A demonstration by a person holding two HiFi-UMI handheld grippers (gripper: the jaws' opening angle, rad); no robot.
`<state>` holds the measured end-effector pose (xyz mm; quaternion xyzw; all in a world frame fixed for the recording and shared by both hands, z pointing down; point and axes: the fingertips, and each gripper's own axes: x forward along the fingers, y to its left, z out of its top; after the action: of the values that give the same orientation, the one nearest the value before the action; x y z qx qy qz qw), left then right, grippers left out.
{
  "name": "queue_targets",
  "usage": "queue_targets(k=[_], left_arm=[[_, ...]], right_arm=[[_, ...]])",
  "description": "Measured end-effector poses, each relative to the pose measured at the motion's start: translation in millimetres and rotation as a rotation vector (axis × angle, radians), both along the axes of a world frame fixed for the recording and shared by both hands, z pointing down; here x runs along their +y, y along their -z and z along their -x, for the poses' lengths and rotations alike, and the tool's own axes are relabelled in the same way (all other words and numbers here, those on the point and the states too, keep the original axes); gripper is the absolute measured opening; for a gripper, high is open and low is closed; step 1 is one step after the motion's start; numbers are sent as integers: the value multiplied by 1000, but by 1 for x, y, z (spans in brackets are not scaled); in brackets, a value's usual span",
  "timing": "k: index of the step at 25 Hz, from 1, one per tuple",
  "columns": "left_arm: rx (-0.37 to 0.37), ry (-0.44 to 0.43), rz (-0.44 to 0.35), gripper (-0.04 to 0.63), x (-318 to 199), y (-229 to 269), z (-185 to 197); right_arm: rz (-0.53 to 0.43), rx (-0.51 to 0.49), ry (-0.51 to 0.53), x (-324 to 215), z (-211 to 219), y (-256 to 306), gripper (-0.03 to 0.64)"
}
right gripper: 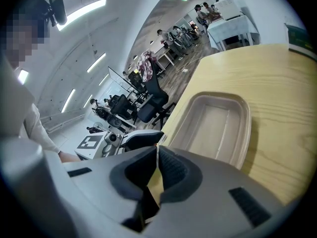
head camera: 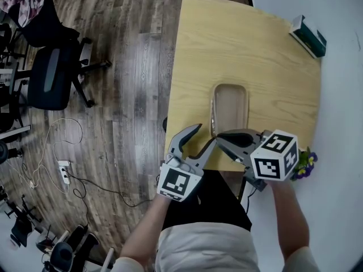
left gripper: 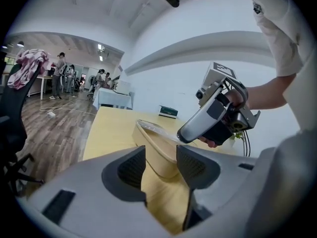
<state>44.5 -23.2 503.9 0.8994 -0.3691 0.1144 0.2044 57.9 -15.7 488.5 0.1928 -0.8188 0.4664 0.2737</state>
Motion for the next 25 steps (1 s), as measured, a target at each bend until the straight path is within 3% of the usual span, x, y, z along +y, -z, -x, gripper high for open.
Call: queue_targets(k=[19, 25], left_arm=[[-91, 3, 148, 87, 3, -20, -4], [-101, -4, 157, 80, 0, -18, -6]], right_arm=[[-13, -15, 25, 0, 2, 10, 20], [-18, -7, 20, -2, -4, 15, 20]])
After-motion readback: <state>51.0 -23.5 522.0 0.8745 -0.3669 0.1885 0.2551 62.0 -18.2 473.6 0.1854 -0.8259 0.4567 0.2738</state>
